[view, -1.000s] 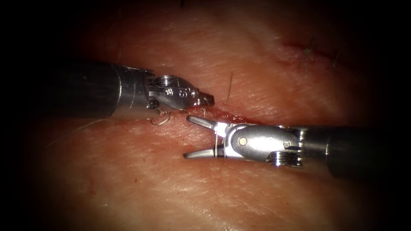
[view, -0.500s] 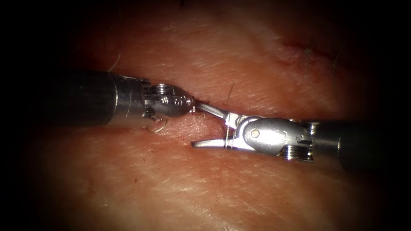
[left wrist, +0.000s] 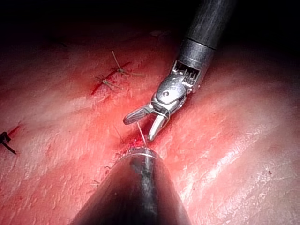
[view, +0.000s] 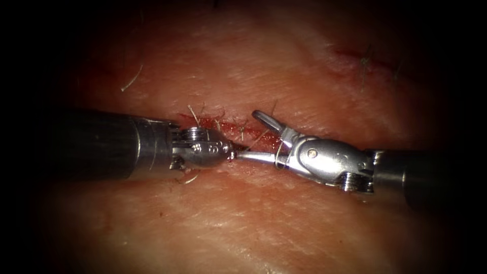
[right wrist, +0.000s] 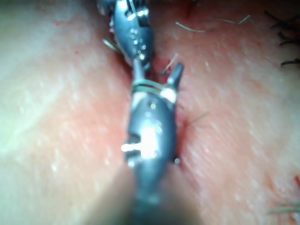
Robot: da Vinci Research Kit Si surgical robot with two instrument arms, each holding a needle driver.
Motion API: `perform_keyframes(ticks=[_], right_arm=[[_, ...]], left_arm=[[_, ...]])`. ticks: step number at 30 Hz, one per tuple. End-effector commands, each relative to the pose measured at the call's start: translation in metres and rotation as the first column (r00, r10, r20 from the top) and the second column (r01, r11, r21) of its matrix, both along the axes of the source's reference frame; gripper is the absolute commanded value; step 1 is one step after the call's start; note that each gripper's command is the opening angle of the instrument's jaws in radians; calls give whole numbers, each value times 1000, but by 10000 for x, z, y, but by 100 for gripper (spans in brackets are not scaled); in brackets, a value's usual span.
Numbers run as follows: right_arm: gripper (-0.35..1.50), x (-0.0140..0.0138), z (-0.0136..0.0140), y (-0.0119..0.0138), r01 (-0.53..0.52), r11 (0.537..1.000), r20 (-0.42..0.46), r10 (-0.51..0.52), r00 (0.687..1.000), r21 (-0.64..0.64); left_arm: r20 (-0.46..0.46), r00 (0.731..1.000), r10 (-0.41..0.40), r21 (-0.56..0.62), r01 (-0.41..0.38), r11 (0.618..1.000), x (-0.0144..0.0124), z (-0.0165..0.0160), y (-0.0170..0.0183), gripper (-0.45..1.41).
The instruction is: Wound Closure
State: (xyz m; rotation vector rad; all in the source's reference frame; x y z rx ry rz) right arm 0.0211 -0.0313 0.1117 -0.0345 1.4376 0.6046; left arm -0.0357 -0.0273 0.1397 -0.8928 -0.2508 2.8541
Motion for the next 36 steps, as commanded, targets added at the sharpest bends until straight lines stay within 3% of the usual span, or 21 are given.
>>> perform_keyframes(ticks=[1,5,13,26,36], right_arm=[[79,1,10,-4,-20,1000,4,20,1000,19],[71,-14,18,1,-84,995,30,82,996,61],[72,-33,34,5,-206,968,84,195,977,143],[74,-15,59,-4,-282,939,172,250,953,198],[91,-12,83,-1,-324,914,210,277,938,243]], left_arm=[[0,1000,2,0,-2,1000,-6,5,-3,-45],[0,1000,1,0,-1,1000,-6,4,-5,-45],[-2,1000,4,-7,-4,1000,-17,4,-4,-45],[-1,1000,2,-4,-2,1000,-25,1,-1,-45],[-2,1000,0,-4,0,1000,-27,1,0,-45]])
